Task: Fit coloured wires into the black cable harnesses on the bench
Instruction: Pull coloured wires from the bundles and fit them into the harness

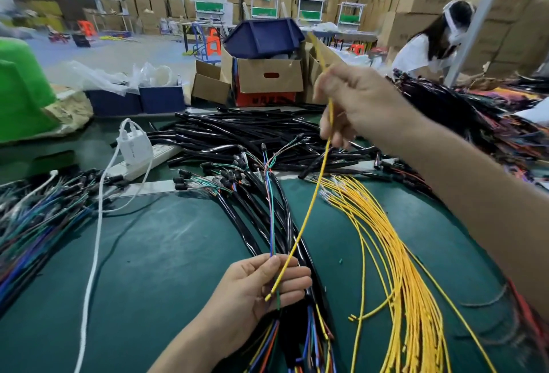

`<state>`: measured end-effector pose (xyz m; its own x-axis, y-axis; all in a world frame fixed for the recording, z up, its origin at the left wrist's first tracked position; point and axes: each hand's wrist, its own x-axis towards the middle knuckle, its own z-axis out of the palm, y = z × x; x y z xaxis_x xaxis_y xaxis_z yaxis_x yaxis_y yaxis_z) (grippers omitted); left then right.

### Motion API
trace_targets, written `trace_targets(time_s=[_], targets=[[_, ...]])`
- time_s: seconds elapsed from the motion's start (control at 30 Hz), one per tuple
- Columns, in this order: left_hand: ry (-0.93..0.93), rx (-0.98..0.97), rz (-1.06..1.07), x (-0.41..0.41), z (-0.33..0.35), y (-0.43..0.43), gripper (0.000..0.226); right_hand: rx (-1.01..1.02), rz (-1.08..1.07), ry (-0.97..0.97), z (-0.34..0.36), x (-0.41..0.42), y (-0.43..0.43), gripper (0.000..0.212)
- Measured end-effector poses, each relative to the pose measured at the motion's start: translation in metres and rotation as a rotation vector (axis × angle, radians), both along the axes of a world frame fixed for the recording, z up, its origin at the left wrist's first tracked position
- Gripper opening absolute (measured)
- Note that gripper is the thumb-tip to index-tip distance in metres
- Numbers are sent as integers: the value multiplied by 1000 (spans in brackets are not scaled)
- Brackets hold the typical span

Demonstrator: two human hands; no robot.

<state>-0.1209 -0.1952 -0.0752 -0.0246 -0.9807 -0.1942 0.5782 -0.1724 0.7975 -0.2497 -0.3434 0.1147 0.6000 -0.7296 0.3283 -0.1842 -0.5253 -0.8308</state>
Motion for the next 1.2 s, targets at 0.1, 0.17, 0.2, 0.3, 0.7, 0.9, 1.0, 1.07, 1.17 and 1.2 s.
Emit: trace_targets(time_s=[0.1,0.17,0.2,0.3,0.7,0.9,1.0,1.07,1.17,1.2], targets=[[-2,-1,-50,3,0,1,25,-43,40,129,-27,17,-1,22],[-17,-12,-86,4,0,2,27,-93,26,206,-42,27,-3,21],[-13,-14,-101,6,0,2,28,-90,27,223,-49,33,-4,21],[59,6,-175,14,-1,2,31,-12,66,231,-68,49,-7,19],[167,61,-181,12,-1,-3,16,-416,-909,1251,-135,-136,-119,28],[135,58,-148,11,-1,-3,21,-296,-1055,1343,-167,-165,-122,19],[117,59,-152,11,-1,-3,23,-290,-1133,1124,-160,-166,-130,16],[108,57,-156,12,-2,-3,24,-323,-1238,748,-150,-164,-133,18],[125,68,-159,13,-2,-3,28,-306,-1339,237,-124,-146,-130,18],[132,69,-158,14,-1,-3,29,-294,-1335,137,-113,-138,-128,18]])
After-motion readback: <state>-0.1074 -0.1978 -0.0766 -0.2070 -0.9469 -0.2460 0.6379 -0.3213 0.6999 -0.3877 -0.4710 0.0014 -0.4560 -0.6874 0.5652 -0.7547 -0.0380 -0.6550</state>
